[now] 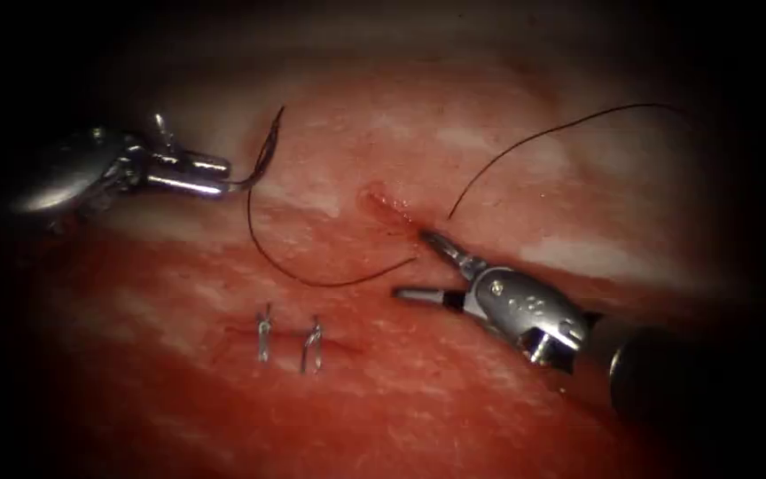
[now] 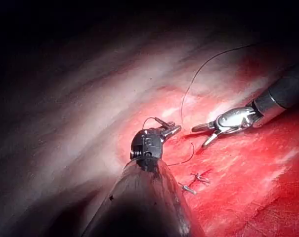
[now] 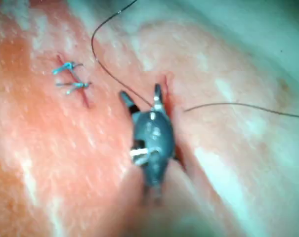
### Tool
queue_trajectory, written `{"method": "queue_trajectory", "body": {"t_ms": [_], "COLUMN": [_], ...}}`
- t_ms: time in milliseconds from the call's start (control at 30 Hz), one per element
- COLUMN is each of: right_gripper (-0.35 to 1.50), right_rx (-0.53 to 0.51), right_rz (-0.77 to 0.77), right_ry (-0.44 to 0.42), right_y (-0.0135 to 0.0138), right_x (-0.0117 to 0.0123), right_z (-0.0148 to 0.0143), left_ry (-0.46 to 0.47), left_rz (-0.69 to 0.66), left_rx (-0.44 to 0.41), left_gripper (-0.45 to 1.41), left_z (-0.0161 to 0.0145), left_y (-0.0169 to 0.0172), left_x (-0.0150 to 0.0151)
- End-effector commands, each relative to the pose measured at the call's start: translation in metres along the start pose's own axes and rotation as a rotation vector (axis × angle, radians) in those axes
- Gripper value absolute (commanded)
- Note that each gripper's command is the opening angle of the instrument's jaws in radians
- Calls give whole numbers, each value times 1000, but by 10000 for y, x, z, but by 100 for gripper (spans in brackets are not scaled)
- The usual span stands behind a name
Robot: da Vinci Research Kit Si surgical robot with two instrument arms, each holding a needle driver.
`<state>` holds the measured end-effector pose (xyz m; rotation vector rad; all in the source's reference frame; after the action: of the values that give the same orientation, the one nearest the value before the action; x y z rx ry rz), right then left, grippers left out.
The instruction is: Wound Closure
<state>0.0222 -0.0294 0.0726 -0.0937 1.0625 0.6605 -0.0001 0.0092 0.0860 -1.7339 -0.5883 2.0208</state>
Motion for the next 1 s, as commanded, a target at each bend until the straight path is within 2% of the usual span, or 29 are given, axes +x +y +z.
{"method": "queue_trajectory", "body": {"t_ms": [33,133,167,200,233,267,500,833,1000], "right_gripper": [109,64,64,5,5,-35,-35,-35,-35], "right_rx": [3,-4,-4,10,10,26,82,144,194], "right_rz": [-12,-16,-16,-22,-22,-23,-30,-16,-2], "right_ry": [-10,-15,-15,-21,-21,-23,-96,-74,-52], "right_y": [-4,-5,-5,-6,-6,-6,-17,-57,-88], "right_x": [-7,-11,-11,-9,-9,-9,-4,28,54], "right_z": [20,30,30,33,33,32,21,-2,-13], "left_ry": [0,0,0,-1,-1,-1,-1,-1,-5], "left_rz": [-1,-1,-1,-1,-1,0,1,5,8], "left_rx": [0,0,0,4,4,5,4,4,13], "left_gripper": [-45,-45,-45,-45,-45,-45,-45,-45,-45], "left_z": [6,7,7,7,7,9,9,9,10], "left_y": [-3,-2,-2,-2,-2,-2,-4,-12,-18], "left_x": [-5,-6,-6,-6,-6,-6,-9,-15,-20]}}
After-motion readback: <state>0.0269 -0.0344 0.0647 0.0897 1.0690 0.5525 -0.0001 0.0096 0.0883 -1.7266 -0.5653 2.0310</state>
